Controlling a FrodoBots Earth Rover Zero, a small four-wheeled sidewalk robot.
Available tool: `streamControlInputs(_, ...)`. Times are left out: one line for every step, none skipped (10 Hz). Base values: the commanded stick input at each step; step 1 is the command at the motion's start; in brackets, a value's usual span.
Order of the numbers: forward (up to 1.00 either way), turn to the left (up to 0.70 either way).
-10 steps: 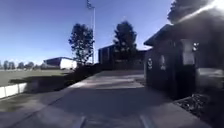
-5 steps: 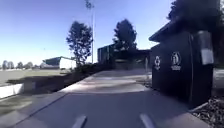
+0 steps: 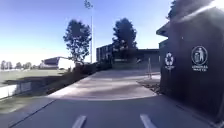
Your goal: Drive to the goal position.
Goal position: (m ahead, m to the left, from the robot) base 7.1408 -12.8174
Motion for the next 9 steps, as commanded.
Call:
streamControlInputs(1.00, 0.00)
streamControlInputs(1.00, 0.00)
streamControlInputs(1.00, 0.00)
streamControlInputs(1.00, 0.00)
streamControlInputs(1.00, 0.00)
streamControlInputs(1.00, 0.00)
streamControlInputs(1.00, 0.00)
streamControlInputs(1.00, 0.00)
streamControlInputs(1.00, 0.00)
